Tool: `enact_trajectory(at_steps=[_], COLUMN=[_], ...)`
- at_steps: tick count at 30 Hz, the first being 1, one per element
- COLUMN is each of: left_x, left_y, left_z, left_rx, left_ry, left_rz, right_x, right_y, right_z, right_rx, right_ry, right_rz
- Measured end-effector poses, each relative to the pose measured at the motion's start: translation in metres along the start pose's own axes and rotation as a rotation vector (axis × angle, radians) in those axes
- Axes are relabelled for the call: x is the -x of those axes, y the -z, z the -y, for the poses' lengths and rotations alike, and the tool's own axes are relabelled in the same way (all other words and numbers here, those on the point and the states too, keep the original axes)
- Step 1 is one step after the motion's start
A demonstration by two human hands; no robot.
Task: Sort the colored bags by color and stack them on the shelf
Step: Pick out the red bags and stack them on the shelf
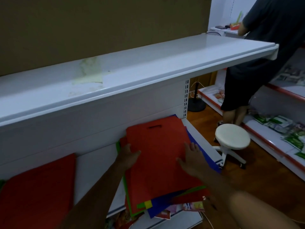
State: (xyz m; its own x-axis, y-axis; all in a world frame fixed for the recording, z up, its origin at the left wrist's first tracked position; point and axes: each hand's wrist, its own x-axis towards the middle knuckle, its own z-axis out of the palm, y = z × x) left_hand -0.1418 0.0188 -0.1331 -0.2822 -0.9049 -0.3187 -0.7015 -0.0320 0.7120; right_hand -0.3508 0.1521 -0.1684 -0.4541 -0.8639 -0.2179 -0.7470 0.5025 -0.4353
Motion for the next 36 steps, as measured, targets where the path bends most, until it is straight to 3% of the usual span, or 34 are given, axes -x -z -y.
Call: enact_trajectory(at_steps=[11, 19, 27, 36], left_x=[-0.012, -0.008, -0.001, 0.012], left_y=[0.002, 0.014, 0.024, 0.066], left_z=[0.012, 0.012, -0.003, 0.001], left_rx=[0.104, 0.296, 0.472, 0.724], left_ry=[0.028, -0.002, -0.036, -0.051], left_rz=[-0.053, -0.231, -0.019, -0.055], right_x=[-0.001, 0.001, 0.002, 0.003], right_y=[-0.012, -0.008, -0.004, 0.014], right_z=[0.007, 0.01, 0.016, 0.04], right_rx=[0.046, -0.008, -0.132, -0.456], right_ry=[0.09, 0.148, 0.106, 0.102], right_rz=[-0.018, -0.06, -0.087, -0.172])
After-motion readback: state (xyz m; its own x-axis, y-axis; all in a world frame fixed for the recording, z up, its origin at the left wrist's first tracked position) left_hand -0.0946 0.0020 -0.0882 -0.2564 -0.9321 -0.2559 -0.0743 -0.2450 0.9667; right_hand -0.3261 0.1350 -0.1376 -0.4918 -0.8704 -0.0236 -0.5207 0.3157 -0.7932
